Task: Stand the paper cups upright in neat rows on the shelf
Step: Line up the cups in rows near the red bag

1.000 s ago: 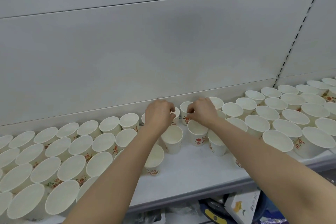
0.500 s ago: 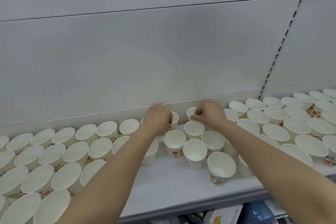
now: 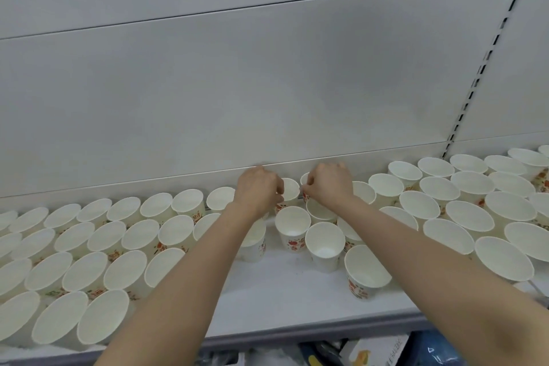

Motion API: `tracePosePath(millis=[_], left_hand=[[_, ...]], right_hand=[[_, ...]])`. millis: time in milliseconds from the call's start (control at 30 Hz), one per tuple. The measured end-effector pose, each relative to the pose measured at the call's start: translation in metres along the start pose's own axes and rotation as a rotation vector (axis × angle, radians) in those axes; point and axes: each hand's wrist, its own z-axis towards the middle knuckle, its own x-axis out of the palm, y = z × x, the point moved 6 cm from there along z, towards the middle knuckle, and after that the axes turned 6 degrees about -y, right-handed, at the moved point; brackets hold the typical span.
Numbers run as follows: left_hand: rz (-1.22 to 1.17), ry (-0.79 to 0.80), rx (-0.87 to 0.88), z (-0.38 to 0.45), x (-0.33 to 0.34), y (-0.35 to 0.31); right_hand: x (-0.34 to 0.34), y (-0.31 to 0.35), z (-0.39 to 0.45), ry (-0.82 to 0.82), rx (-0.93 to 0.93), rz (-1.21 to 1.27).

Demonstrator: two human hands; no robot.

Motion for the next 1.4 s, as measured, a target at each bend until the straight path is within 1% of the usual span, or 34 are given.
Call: tracePosePath(millis=[100, 200, 267, 367, 400, 467, 533, 600, 767, 833, 967, 1067, 1167, 1300, 1400], left_hand=[[-0.103, -0.042, -0.051, -0.01, -0.013, 0.011], [-0.193, -0.05, -0.141, -0.033, -0.031, 0.029], [-0.28, 0.001, -0.211, -0.052, -0.037, 0.044], [-0.356, 0.126, -0.225, -0.078, -0.04, 0.052], [-0.34, 0.17, -0.213, -0.085, -0.037, 0.05], [-0.231, 0.216, -0.162, -0.096, -0.032, 0.04], [-0.134, 0.185, -0.127, -0.1, -0.027, 0.03], [-0.117, 0.134, -0.128, -0.1, -0.022, 0.023], [-0.116, 0.038, -0.16, -0.102, -0.018, 0.019], [-0.107, 0.027, -0.158, -0.101, -0.018, 0.021], [-0.084, 0.045, -0.103, -0.099, -0.02, 0.024], [-0.126, 0.044, -0.083, -0.098, -0.019, 0.019], [-0.078, 0.032, -0.041, -0.092, -0.018, 0.014], [-0.046, -0.012, -0.014, -0.088, -0.02, 0.021], [0.005, -0.07, 0.045, -0.091, -0.02, 0.022]], right_hand=[[-0.003, -0.003, -0.007, 0.001, -0.006, 0.12], [-0.021, -0.012, -0.019, -0.083, -0.015, 0.282], [-0.031, -0.013, -0.033, -0.088, -0.051, 0.387], [-0.039, 0.012, -0.062, 0.007, -0.225, 0.467], [-0.039, 0.022, -0.071, 0.037, -0.277, 0.443], [-0.034, 0.038, -0.084, 0.069, -0.344, 0.312], [-0.03, 0.046, -0.091, 0.051, -0.383, 0.178], [-0.027, 0.048, -0.095, 0.037, -0.378, 0.139], [-0.024, 0.045, -0.1, 0.007, -0.383, 0.121], [-0.024, 0.044, -0.1, -0.002, -0.367, 0.137], [-0.025, 0.045, -0.1, 0.046, -0.341, 0.191], [-0.027, 0.04, -0.099, 0.047, -0.306, 0.16], [-0.026, 0.042, -0.098, 0.055, -0.278, 0.108], [-0.019, 0.048, -0.098, 0.017, -0.239, 0.111], [-0.009, 0.049, -0.1, -0.005, -0.179, 0.129]])
